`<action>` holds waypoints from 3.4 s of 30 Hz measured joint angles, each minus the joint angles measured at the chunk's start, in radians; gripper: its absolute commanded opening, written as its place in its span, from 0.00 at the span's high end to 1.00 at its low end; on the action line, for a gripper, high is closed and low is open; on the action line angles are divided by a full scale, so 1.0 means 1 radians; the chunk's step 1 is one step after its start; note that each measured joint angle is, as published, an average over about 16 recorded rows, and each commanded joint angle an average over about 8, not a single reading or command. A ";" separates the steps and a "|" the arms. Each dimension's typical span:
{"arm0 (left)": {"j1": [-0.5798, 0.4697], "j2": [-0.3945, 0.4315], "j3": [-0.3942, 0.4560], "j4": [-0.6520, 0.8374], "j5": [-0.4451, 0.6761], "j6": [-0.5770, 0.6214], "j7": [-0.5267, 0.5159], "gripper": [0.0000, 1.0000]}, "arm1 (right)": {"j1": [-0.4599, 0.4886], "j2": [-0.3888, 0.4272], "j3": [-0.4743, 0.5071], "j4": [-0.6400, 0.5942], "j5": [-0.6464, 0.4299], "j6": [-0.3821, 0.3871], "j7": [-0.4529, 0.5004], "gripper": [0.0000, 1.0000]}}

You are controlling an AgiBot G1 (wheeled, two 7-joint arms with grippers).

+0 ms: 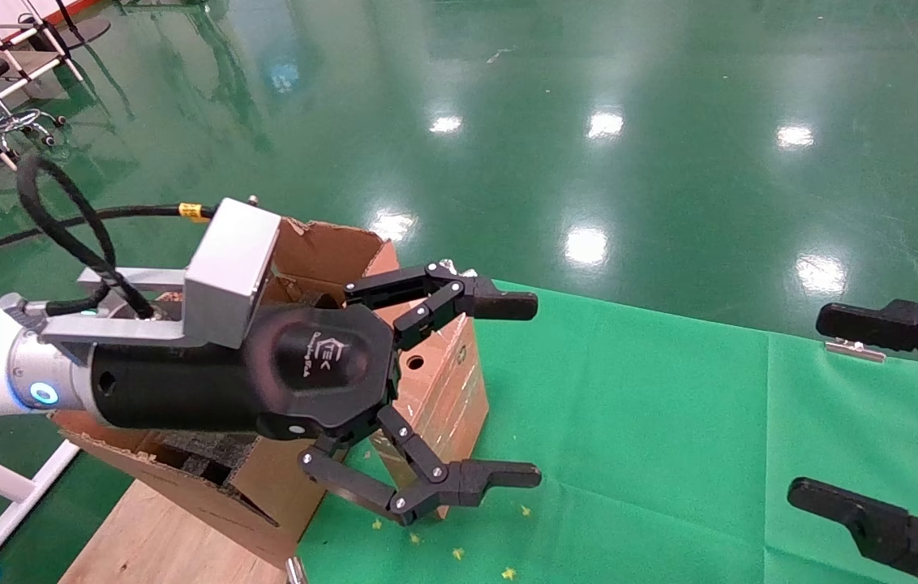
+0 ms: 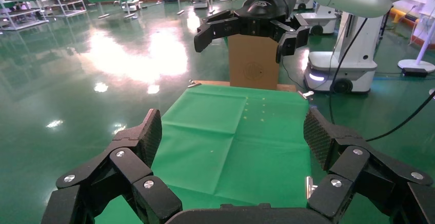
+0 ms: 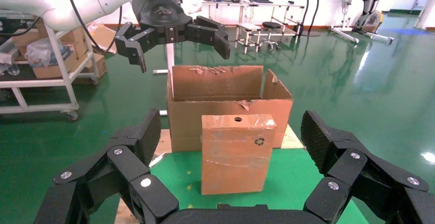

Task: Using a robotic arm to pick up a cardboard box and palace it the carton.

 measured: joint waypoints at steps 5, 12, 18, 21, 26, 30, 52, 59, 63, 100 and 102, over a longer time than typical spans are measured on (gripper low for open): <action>0.000 0.000 0.000 0.000 0.000 0.000 0.000 0.00 | 0.000 0.000 0.000 0.000 0.000 0.000 0.000 0.00; 0.000 0.000 0.000 0.000 0.000 0.000 0.000 0.00 | 0.000 0.000 0.000 0.000 0.000 0.000 0.000 0.00; 0.000 0.000 0.000 0.000 0.000 0.000 0.000 0.00 | 0.000 0.000 0.000 0.000 0.000 0.000 0.000 0.70; 0.000 0.000 0.000 0.000 0.000 0.000 0.000 0.00 | 0.000 0.000 0.000 0.000 0.000 0.000 0.000 1.00; 0.000 -0.001 0.001 0.001 0.001 -0.001 -0.002 0.00 | 0.000 0.000 0.000 0.000 0.000 0.000 0.000 1.00; -0.012 -0.009 0.007 -0.003 0.019 -0.006 -0.021 0.00 | 0.000 0.000 0.000 0.000 0.000 0.000 0.000 1.00; -0.249 -0.066 0.178 -0.049 0.360 -0.028 -0.425 0.00 | 0.000 0.000 0.000 0.000 0.000 0.000 0.000 1.00; -0.275 -0.065 0.199 -0.041 0.402 -0.023 -0.478 0.00 | 0.000 0.000 0.000 0.000 0.000 0.000 0.000 1.00; -0.306 -0.060 0.218 -0.035 0.451 -0.024 -0.547 0.00 | 0.000 0.000 0.000 0.000 0.000 0.000 0.000 1.00; -0.527 0.155 0.474 0.120 0.937 0.038 -0.992 0.19 | 0.000 0.000 0.000 0.000 0.000 0.001 0.000 0.00; -0.528 0.160 0.479 0.121 0.944 0.037 -0.994 0.44 | 0.000 0.000 0.000 0.000 0.000 0.001 0.000 0.00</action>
